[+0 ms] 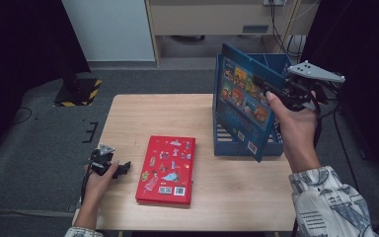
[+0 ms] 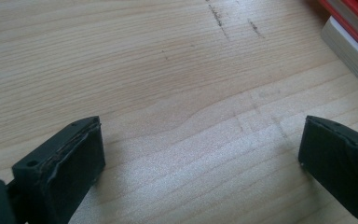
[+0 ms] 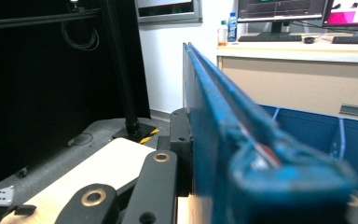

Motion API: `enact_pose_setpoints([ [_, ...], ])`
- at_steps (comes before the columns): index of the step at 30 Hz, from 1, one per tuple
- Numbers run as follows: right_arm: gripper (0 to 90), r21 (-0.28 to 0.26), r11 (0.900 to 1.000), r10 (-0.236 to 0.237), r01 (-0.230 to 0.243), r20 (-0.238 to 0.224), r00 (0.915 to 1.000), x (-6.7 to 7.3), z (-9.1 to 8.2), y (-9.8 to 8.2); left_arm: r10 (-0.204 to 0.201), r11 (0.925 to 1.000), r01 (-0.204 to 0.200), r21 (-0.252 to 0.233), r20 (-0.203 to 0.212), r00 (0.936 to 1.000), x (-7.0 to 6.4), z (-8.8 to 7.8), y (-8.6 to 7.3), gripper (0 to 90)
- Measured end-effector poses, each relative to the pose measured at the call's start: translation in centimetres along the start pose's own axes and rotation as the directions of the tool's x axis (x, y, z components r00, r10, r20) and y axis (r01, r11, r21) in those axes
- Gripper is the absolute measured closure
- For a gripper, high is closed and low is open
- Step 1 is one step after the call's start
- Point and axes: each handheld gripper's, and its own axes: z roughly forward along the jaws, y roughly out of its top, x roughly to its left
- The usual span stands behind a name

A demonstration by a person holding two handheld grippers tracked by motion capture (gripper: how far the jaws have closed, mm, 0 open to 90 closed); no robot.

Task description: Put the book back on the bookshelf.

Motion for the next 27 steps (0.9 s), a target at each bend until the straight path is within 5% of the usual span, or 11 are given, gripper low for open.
enact_pose_setpoints([
  [27, 81.8, 0.007, 0.999, 0.044, -0.045, 0.120, 0.9918, -1.8, 4.3, 0.2, 0.001, 1.0000, -0.001, 0.002, 0.001, 1.0000, -0.1, 0.0, 0.0, 0.0],
])
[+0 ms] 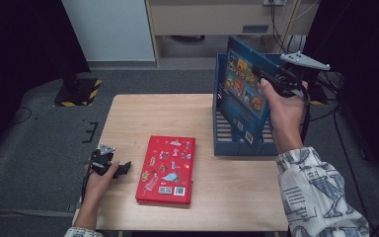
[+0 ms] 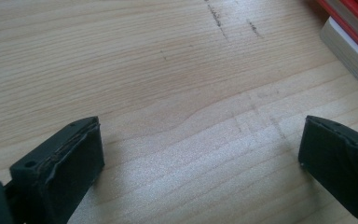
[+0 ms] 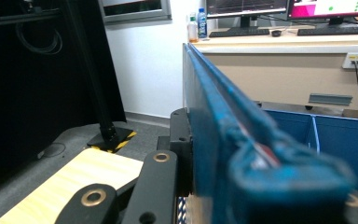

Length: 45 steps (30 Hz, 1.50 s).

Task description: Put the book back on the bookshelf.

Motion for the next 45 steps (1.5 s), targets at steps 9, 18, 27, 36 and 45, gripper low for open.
enact_pose_setpoints([
  [9, 81.8, 0.011, 1.000, 0.009, -0.009, 0.022, 0.9997, 0.0, 2.0, -0.3, 0.000, 1.0000, 0.000, -0.002, 0.001, 1.0000, -0.1, 0.0, 0.0, 0.0],
  [18, 81.8, -0.004, 1.000, 0.024, -0.024, 0.039, 0.9989, 0.1, 3.8, -0.6, 0.001, 1.0000, -0.001, -0.001, 0.003, 1.0000, -0.1, 0.0, 0.0, 0.0],
  [27, 81.8, -0.009, 1.000, 0.011, -0.010, 0.079, 0.9969, 0.5, 5.4, -1.1, 0.003, 1.0000, -0.003, -0.002, 0.004, 1.0000, -0.2, 0.1, 0.1, 0.0],
  [36, 81.8, -0.008, 1.000, -0.002, 0.003, 0.087, 0.9962, 1.0, 6.8, -1.8, 0.007, 1.0000, -0.007, -0.002, 0.009, 0.9999, -0.3, 0.1, 0.1, 0.0],
  [45, 81.7, -0.026, 1.000, 0.007, -0.004, 0.109, 0.9940, 1.1, 7.5, -2.1, 0.011, 0.9999, -0.011, 0.001, 0.011, 0.9999, -0.3, 0.2, 0.2, 0.0],
])
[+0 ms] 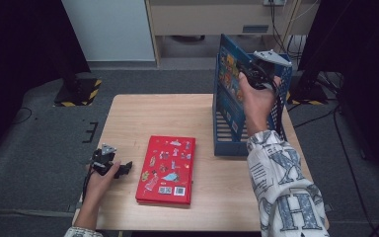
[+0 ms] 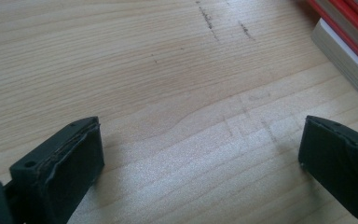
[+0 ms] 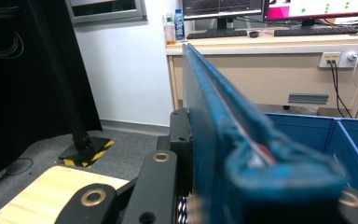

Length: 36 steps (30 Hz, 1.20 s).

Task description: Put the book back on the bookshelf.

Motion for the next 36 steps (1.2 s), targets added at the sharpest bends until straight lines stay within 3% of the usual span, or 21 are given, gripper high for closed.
enact_pose_setpoints([
  [6, 81.7, -0.003, 1.000, -0.017, 0.017, 0.011, 0.9998, 0.3, 0.4, -0.6, 0.001, 1.0000, -0.001, 0.000, 0.001, 1.0000, 0.0, 0.0, 0.0, 0.0],
  [36, 81.7, 0.019, 1.000, 0.012, -0.012, 0.014, 0.9998, -0.3, 1.3, -4.7, 0.006, 1.0000, -0.006, 0.004, 0.004, 1.0000, 0.0, 0.0, 0.1, 0.0],
])
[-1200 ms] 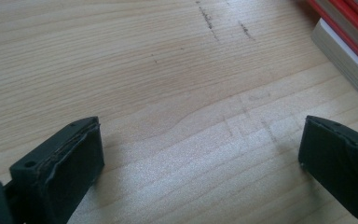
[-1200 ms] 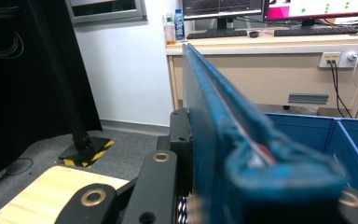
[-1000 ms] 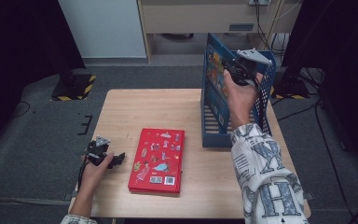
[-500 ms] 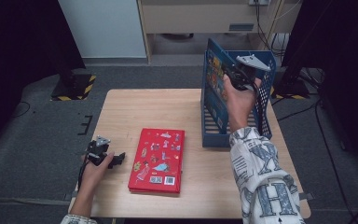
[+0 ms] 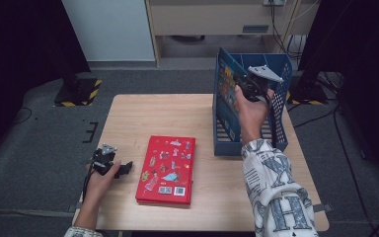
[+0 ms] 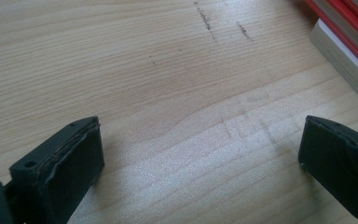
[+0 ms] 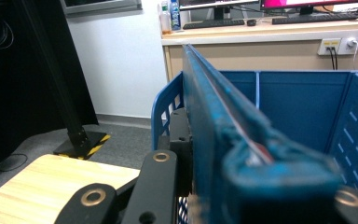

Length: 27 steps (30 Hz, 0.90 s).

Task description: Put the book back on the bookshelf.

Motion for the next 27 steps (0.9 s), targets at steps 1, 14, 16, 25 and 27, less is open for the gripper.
enact_pose_setpoints([
  [1, 81.7, 0.001, 1.000, 0.001, -0.001, 0.000, 1.0000, 0.0, 0.0, -0.1, 0.000, 1.0000, 0.000, 0.000, 0.000, 1.0000, 0.0, 0.0, 0.0, 0.0],
  [14, 81.0, 0.063, 0.998, -0.030, 0.030, -0.005, 0.9995, 0.4, -1.4, -1.1, 0.004, 1.0000, -0.004, -0.002, 0.005, 1.0000, -0.1, 0.0, 0.0, 0.0],
  [16, 80.9, 0.073, 0.997, -0.035, 0.035, -0.007, 0.9994, 0.4, -1.6, -1.1, 0.005, 1.0000, -0.005, -0.002, 0.006, 1.0000, -0.1, 0.0, 0.0, 0.0],
  [25, 79.2, 0.125, 0.992, -0.027, 0.029, -0.024, 0.9994, 0.3, -2.5, -1.1, 0.009, 1.0000, -0.009, -0.001, 0.009, 0.9999, -0.2, 0.0, 0.0, 0.0],
  [27, 78.8, 0.128, 0.991, -0.031, 0.034, -0.025, 0.9992, 0.4, -2.5, -1.1, 0.010, 1.0000, -0.010, -0.001, 0.009, 0.9999, -0.2, 0.0, 0.0, 0.0],
])
